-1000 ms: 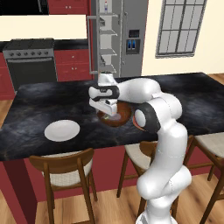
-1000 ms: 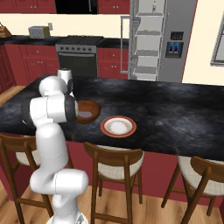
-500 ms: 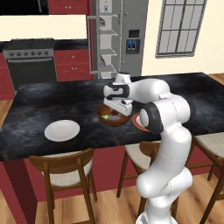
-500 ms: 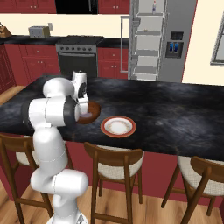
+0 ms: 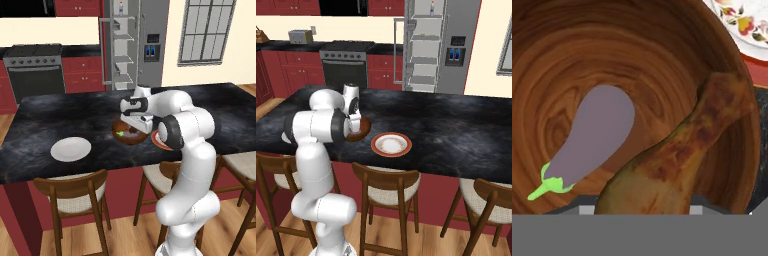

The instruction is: Pick the chicken drumstick and eggplant from their plates and place them in the bowl. Then put the bowl in the fridge.

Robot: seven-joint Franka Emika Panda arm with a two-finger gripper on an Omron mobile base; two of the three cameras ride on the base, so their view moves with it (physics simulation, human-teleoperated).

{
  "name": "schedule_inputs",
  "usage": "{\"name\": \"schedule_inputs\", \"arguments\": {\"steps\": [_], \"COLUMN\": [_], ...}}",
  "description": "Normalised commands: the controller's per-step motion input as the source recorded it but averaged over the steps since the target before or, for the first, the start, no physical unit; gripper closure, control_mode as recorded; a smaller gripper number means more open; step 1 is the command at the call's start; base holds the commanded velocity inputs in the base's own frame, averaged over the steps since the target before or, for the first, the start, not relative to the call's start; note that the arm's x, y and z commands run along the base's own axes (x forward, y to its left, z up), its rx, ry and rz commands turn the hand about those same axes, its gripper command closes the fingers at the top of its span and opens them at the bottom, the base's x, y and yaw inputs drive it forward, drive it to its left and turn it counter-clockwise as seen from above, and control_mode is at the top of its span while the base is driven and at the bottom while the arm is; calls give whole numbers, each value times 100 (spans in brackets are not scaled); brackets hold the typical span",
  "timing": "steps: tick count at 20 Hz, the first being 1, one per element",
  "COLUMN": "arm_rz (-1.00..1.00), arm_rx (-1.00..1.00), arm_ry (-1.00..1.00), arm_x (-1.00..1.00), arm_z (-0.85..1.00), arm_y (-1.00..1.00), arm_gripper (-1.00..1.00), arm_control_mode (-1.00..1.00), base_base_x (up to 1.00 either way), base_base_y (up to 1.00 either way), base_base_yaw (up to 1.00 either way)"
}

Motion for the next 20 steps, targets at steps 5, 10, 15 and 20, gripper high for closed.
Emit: {"name": "schedule_inputs", "arguments": {"steps": [5,10,15,20], "arm_rz": [0,0,0,0], "arm_rx": [0,0,0,0], "arm_ry": [0,0,0,0], "arm_x": [3,8,12,25], "arm_z": [-14,-19,-24,-12], "arm_y": [3,8,14,6], "arm_gripper": [100,100,100,-100], "arm_control_mode": [-100,-100,-100,-100], "base_base_x": [0,0,0,0], "base_base_y": [0,0,0,0], "base_base_yaw": [0,0,0,0]}}
